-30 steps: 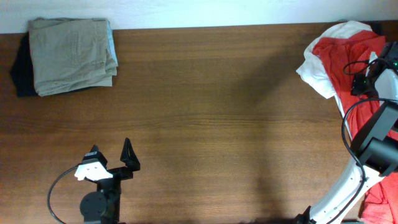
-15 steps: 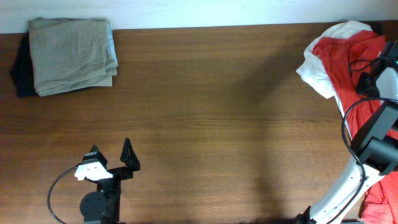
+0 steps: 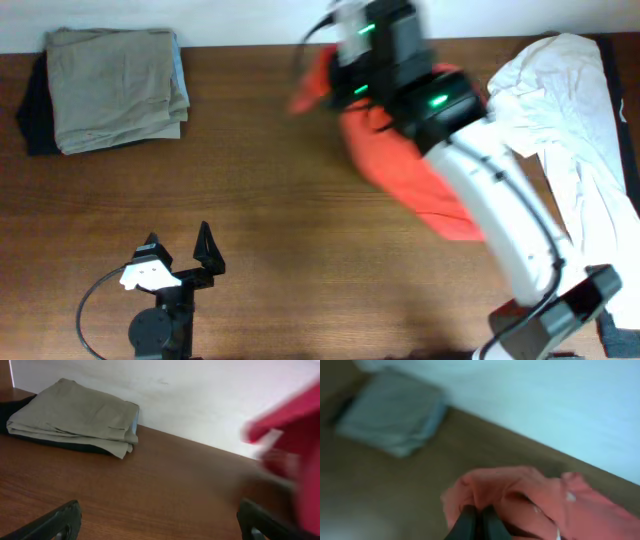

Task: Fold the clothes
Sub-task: 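Grasp the red T-shirt with the right gripper and drag it to table center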

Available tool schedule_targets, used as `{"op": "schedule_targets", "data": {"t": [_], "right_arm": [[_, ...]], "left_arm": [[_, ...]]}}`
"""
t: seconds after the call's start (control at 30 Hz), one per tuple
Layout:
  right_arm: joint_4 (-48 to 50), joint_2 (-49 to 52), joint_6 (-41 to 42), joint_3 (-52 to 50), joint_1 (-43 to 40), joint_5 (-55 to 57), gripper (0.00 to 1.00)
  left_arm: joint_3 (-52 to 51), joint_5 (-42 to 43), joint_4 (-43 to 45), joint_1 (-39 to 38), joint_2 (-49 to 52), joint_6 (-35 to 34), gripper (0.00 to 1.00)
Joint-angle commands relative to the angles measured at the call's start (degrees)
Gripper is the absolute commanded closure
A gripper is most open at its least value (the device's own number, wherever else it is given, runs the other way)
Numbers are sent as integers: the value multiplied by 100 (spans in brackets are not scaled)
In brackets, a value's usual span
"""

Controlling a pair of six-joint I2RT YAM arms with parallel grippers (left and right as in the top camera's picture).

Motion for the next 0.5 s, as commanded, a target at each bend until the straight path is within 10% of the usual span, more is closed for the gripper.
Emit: {"op": "schedule_targets", "data": {"t": [0.0,0.2,0.23,0.27,0.47], "right_arm": [[94,-17,7,219,1191,-55,96],[-728,-22,-13,1475,1679,229,94],[-769,-20,-15,1475,1563,212,59],[-839,20,-15,1475,1438,212,0],[-1893,50,-9,1475,-142,214,1]], "left_arm": [[-33,-17,4,24,-24,26,1],[-33,-17,4,24,-24,26,1],[-33,-17,4,24,-24,26,1],[-33,-17,4,24,-24,26,1],[-33,-17,4,24,-24,26,1]]}}
